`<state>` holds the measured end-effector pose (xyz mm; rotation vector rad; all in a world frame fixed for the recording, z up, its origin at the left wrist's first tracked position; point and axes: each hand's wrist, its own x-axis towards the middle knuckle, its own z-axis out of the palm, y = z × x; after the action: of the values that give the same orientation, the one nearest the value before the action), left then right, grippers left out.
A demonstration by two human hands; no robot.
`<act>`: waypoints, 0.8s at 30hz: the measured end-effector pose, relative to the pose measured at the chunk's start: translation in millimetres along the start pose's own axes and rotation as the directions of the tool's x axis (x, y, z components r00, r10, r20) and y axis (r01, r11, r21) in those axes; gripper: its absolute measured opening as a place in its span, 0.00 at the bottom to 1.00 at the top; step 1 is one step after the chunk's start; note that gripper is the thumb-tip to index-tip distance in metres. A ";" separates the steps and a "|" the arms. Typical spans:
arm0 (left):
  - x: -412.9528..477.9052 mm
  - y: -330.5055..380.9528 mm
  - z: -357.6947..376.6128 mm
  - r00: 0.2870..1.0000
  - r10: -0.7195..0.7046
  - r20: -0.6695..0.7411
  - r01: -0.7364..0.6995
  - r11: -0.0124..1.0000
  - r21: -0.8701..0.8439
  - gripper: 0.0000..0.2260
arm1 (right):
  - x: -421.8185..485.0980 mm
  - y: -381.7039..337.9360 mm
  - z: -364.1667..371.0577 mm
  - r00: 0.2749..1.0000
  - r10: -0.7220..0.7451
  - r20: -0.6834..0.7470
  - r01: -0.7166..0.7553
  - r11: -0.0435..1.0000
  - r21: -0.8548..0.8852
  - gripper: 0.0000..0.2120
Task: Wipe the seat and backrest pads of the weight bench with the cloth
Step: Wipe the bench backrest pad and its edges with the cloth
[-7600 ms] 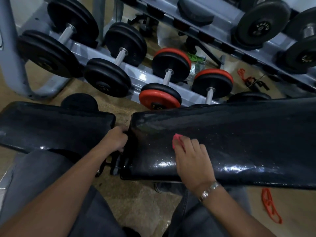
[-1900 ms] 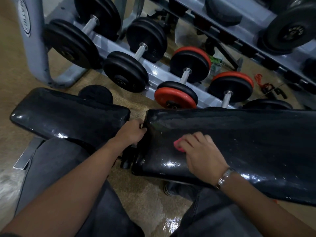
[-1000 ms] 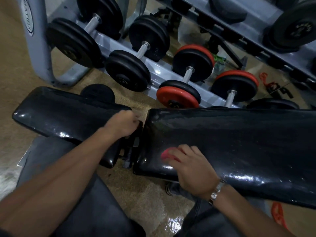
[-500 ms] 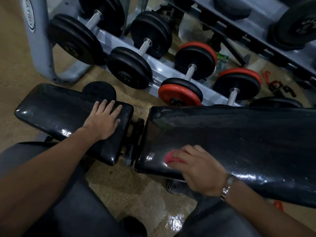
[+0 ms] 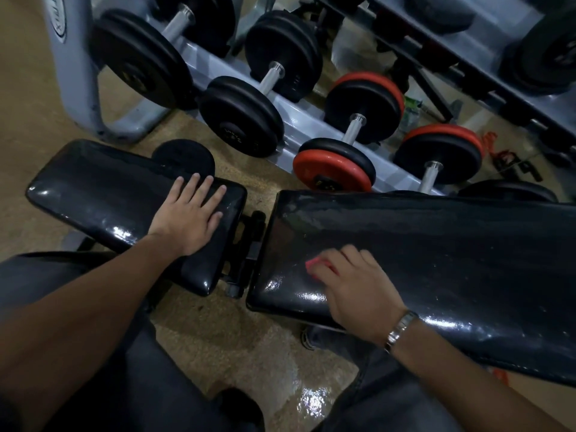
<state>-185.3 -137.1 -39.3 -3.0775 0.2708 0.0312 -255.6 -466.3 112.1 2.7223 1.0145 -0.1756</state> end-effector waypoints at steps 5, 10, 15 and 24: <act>-0.2 1.0 2.1 1.000 -0.012 0.000 0.012 1.000 -0.009 0.29 | -9.9 -15.9 12.6 0.983 -0.184 0.010 0.183 0.979 0.085 0.25; 0.2 1.2 1.4 1.000 -0.017 -0.005 0.017 1.000 -0.013 0.29 | 0.2 1.2 -1.0 0.983 -0.169 0.065 0.170 0.986 0.000 0.21; -0.9 2.0 1.1 1.000 -0.014 -0.012 0.014 1.000 -0.009 0.29 | -1.0 -28.8 15.1 0.983 -0.159 0.089 0.159 0.987 0.015 0.28; -1.0 2.4 0.8 1.000 -0.017 -0.013 0.016 1.000 -0.026 0.30 | 25.3 -10.3 4.1 0.997 0.069 0.023 -0.069 0.998 -0.010 0.24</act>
<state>-186.7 -139.3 -40.2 -3.1062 0.2474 0.0140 -243.5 -443.8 101.5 2.7361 0.9117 -0.1896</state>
